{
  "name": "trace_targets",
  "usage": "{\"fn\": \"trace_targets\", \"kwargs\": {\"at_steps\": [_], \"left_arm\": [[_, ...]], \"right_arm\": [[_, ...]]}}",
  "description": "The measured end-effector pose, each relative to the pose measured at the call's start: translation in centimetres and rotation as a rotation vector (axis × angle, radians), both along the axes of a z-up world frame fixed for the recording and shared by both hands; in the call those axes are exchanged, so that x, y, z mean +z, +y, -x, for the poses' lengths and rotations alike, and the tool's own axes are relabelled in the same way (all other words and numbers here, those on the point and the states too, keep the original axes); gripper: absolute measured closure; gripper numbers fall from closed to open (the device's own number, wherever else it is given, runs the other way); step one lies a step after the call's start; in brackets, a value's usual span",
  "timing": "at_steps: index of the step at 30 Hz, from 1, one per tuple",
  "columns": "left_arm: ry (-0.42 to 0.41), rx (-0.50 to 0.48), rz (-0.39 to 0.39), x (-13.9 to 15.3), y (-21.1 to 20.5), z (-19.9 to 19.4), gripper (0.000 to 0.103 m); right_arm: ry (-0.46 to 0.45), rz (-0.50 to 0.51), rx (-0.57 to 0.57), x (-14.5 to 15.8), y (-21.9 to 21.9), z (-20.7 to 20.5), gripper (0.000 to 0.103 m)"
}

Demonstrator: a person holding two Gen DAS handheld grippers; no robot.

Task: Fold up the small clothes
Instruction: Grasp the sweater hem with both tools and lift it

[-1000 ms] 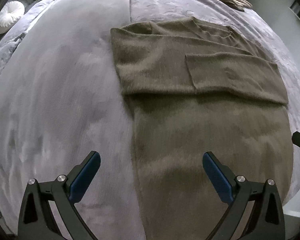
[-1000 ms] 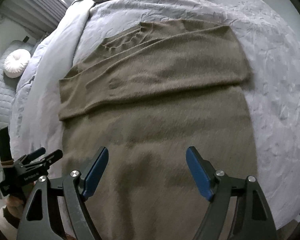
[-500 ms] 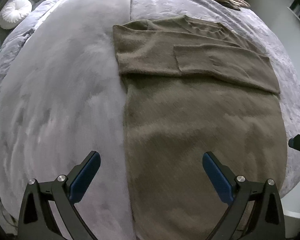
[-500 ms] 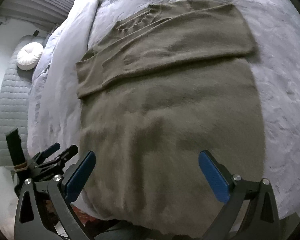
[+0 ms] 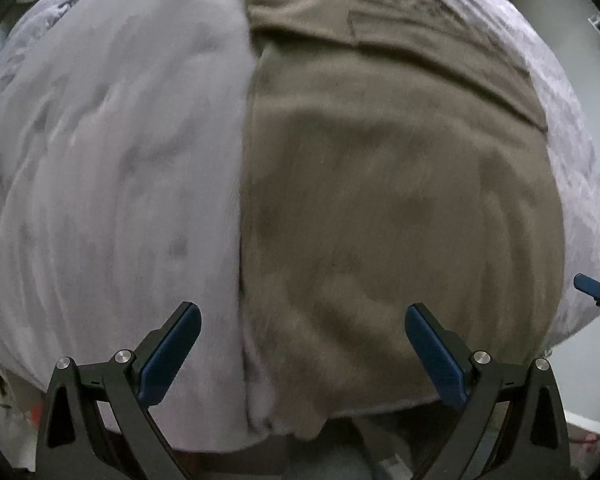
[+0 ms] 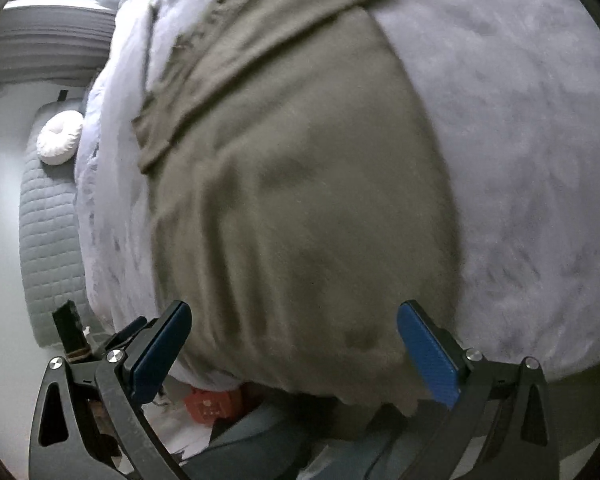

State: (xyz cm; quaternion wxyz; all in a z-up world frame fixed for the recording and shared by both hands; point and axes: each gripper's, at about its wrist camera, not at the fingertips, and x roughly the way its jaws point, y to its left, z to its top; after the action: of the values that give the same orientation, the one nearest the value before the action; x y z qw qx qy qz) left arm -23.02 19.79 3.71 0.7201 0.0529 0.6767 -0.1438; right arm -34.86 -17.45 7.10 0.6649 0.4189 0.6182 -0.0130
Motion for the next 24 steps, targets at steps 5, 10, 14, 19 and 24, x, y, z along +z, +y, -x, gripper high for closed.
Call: {"fn": "trace_targets", "kwargs": {"at_steps": [5, 10, 14, 19, 24], "left_arm": [[0.109, 0.008, 0.064, -2.0, 1.1, 2.7, 0.001], [0.177, 0.001, 0.119, -4.2, 0.2, 4.2, 0.001], [0.173, -0.008, 0.1, -5.1, -0.8, 3.8, 0.001], [0.152, -0.005, 0.149, -4.2, -1.3, 3.4, 0.001], [0.171, -0.021, 0.221, -3.2, -1.2, 3.1, 0.011]], "right_arm": [[0.056, -0.021, -0.004, -2.1, -0.5, 3.5, 0.0], [0.108, -0.048, -0.042, -4.9, -1.1, 6.2, 0.0], [0.123, -0.113, -0.097, -7.3, -1.0, 6.7, 0.0], [0.066, -0.235, -0.096, -7.9, 1.3, 5.5, 0.001], [-0.008, -0.307, -0.039, -7.3, 4.2, 3.8, 0.002]]}}
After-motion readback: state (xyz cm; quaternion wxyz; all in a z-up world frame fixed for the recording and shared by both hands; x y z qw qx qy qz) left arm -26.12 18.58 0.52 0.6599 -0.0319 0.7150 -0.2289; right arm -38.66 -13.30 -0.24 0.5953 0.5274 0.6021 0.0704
